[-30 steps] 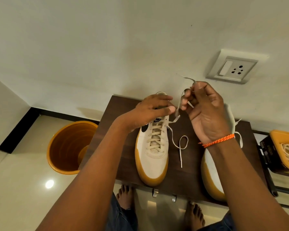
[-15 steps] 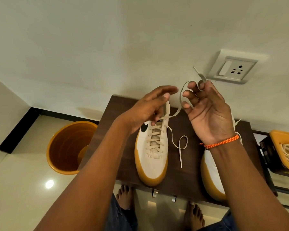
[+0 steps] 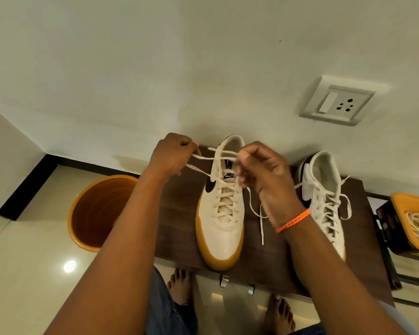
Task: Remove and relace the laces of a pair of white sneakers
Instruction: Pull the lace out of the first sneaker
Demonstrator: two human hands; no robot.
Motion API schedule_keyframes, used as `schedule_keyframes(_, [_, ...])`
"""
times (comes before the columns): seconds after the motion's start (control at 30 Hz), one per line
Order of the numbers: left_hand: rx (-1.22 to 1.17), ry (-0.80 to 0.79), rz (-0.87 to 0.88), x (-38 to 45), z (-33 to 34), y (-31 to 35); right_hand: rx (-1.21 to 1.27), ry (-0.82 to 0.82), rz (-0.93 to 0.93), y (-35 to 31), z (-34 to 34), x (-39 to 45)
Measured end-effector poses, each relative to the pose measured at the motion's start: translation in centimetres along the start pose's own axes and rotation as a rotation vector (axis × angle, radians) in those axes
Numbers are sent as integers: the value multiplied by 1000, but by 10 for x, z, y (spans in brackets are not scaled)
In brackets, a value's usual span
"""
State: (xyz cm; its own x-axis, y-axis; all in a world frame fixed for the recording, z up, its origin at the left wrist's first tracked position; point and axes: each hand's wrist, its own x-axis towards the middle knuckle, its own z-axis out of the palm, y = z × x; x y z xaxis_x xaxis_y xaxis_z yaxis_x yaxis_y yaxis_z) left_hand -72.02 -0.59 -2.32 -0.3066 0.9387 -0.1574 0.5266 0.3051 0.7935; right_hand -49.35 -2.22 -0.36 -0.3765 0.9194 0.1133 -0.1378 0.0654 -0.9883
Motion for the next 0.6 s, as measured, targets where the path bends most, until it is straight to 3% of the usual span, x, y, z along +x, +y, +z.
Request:
schedule_keyframes(0.13, [20, 49, 53, 0, 1, 1, -556, -262, -65, 21, 30, -15])
schedule_keyframes(0.2, [55, 82, 149, -6, 6, 8, -821, -240, -64, 30, 31, -16])
schedule_keyframes(0.4, [77, -57, 271, -44, 42, 6, -829, 27, -28, 23, 0, -17])
schedule_keyframes(0.6, [190, -93, 213, -64, 53, 10, -913, 54, 84, 24, -18, -37])
